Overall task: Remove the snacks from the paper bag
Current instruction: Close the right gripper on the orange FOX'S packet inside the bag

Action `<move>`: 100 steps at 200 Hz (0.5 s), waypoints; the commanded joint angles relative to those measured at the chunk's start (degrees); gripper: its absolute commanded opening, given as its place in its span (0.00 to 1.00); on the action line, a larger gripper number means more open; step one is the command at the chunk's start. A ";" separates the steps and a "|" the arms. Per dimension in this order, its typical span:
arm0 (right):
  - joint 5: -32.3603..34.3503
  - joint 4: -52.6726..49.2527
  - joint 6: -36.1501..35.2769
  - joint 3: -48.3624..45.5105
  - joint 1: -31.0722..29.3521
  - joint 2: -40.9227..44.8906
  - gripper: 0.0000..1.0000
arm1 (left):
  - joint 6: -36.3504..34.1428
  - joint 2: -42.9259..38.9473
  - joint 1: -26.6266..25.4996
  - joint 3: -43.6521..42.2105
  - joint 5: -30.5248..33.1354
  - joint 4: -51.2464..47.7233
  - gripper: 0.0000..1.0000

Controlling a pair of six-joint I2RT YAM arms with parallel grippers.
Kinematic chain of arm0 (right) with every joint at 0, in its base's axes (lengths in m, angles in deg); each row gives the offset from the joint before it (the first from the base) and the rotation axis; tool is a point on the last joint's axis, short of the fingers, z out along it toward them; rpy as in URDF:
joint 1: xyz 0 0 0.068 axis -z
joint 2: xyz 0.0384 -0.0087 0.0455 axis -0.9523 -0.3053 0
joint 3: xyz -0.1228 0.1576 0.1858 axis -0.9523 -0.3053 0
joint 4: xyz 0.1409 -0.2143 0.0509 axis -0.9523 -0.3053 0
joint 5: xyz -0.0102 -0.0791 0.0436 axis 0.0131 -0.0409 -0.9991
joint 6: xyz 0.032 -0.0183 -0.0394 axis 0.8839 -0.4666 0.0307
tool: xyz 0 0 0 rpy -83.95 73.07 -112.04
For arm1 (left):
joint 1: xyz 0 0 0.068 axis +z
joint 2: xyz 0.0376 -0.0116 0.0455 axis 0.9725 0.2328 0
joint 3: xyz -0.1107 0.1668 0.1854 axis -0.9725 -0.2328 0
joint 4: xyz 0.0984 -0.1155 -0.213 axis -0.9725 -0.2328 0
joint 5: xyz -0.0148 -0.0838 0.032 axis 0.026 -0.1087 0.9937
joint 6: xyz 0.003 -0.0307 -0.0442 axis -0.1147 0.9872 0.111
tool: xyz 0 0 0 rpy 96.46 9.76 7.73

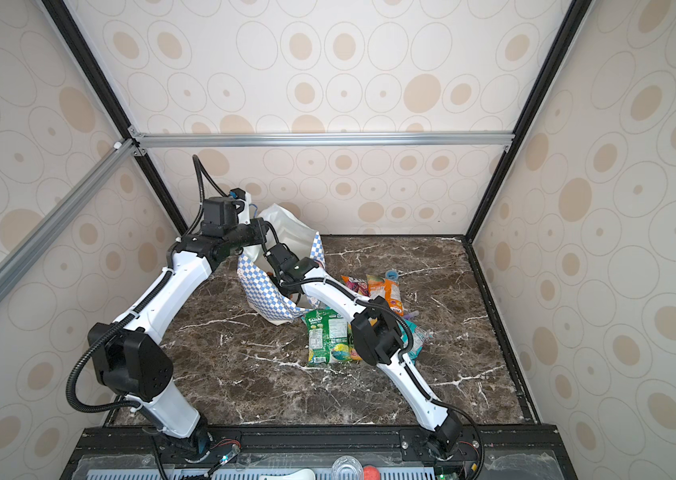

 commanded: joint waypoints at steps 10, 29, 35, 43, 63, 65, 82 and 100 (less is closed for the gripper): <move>-0.32 4.00 -1.47 2.35 -0.80 7.96 0.00 | -2.69 0.33 -0.40 0.47 2.37 -4.44 0.00; -2.03 4.29 -0.38 3.05 -0.81 8.72 0.00 | -3.40 0.22 -0.43 0.07 3.90 -5.03 0.00; -2.60 4.63 0.00 3.05 -0.76 9.07 0.00 | -3.69 0.06 -0.35 -0.16 4.36 -5.02 0.00; -2.93 4.93 0.45 3.05 -0.81 9.64 0.00 | -3.92 0.00 -0.39 -0.39 4.96 -5.17 0.00; -3.13 4.89 0.94 3.14 -0.80 10.83 0.00 | -4.37 -0.05 -0.42 -0.65 5.83 -5.39 0.00; -3.12 4.90 0.95 3.14 -0.79 10.92 0.00 | -4.37 -0.04 -0.39 -0.60 5.86 -5.48 0.00; -3.03 4.43 0.90 3.05 -0.68 12.16 0.00 | -4.71 0.00 -0.36 -0.64 6.57 -5.65 0.00; -2.87 4.02 0.86 2.63 -0.57 13.68 0.00 | -5.15 0.06 -0.42 -0.51 7.59 -5.98 0.00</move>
